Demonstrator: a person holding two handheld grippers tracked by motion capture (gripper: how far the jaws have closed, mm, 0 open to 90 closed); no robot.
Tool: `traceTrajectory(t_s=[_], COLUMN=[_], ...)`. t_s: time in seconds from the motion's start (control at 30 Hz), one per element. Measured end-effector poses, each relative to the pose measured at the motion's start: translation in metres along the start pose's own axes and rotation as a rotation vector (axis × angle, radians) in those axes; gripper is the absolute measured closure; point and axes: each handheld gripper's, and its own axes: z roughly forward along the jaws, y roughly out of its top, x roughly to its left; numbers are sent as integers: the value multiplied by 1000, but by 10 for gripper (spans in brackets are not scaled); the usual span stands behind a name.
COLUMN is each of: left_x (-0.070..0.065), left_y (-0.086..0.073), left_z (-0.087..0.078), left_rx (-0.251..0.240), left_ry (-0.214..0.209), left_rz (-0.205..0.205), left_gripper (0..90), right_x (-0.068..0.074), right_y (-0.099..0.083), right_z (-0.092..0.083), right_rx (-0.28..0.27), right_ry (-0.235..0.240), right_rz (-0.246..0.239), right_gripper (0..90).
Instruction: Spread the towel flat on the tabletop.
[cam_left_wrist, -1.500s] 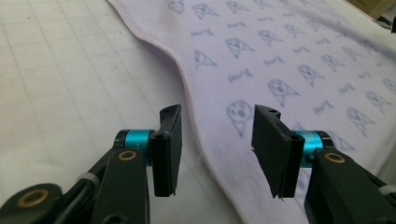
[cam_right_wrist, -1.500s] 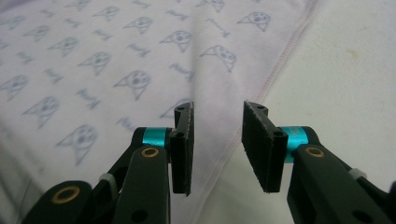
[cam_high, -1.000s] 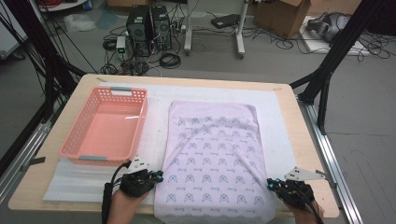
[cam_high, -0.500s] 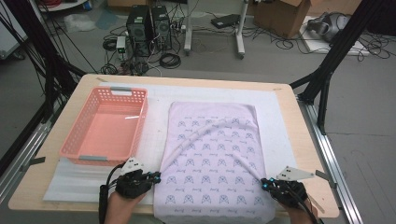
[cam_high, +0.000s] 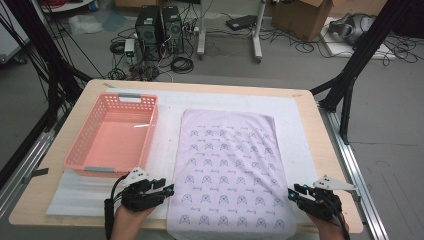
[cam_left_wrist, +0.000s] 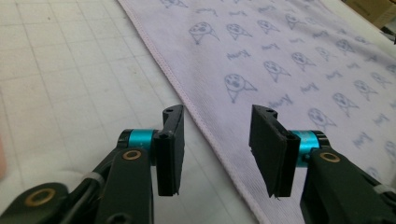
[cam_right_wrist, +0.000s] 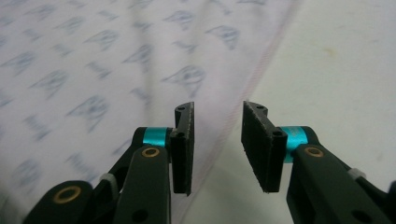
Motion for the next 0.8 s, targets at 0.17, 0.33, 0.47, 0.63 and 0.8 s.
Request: traceTrajectory(t_s=[0.17,0.33,0.47,0.63,0.8], left_x=[-4,-11,-15,-12,-6], left_y=[1,1,1,-1,1], left_z=[16,18,12,4,1], left_rx=[42,58,84,64,-10], left_ry=[17,79,120,95,73], left_rz=[20,76,110,92,71], left_gripper=[657,875,884,869,617], right_x=[-5,-3,-13,-10,-18], right_y=[7,13,9,13,20], right_z=[27,28,19,15,16], right_rx=[34,68,66,18,-45], right_ry=[-18,-66,-94,-96,-68], right_rz=[29,-27,21,-2,42], right_gripper=[715,889,887,635,602])
